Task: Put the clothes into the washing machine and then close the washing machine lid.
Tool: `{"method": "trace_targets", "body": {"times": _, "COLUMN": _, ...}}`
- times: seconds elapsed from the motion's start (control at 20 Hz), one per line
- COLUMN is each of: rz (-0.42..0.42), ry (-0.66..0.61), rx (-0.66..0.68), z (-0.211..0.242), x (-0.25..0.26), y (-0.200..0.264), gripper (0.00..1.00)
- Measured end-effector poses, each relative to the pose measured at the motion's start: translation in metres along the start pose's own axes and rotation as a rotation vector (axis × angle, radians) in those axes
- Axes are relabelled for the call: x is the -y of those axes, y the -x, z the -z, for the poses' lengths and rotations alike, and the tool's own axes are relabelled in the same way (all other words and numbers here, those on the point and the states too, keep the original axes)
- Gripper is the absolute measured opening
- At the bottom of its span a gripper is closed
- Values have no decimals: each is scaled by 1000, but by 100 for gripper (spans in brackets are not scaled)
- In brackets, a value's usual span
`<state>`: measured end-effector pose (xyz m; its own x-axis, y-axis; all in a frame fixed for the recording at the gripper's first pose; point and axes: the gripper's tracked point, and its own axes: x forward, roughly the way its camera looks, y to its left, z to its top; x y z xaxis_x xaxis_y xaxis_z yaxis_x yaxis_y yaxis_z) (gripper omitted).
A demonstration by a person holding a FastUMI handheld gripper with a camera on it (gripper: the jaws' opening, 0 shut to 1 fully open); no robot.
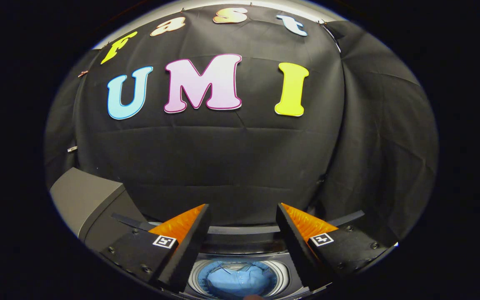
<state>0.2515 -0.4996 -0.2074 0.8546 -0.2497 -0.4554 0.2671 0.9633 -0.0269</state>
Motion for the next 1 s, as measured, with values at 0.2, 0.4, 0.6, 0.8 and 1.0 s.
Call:
{"method": "trace_targets", "body": {"times": 0.2, "rz": -20, "ry": -2, "rx": -8, "z": 0, "x": 0, "y": 0, "gripper": 100}}
{"method": "trace_targets", "body": {"times": 0.4, "rz": -50, "ry": -4, "rx": -3, "z": -2, "x": -1, "y": 0, "gripper": 100}}
{"method": "trace_targets", "body": {"times": 0.6, "rz": -57, "ry": -8, "rx": -6, "z": 5, "x": 0, "y": 3, "gripper": 100}}
{"method": "trace_targets", "body": {"times": 0.8, "rz": -55, "ry": 8, "rx": -8, "z": 7, "x": 0, "y": 0, "gripper": 100}}
{"method": "trace_targets", "body": {"times": 1.0, "rz": 15, "ry": 154, "rx": -211, "z": 63, "x": 18, "y": 8, "gripper": 99}}
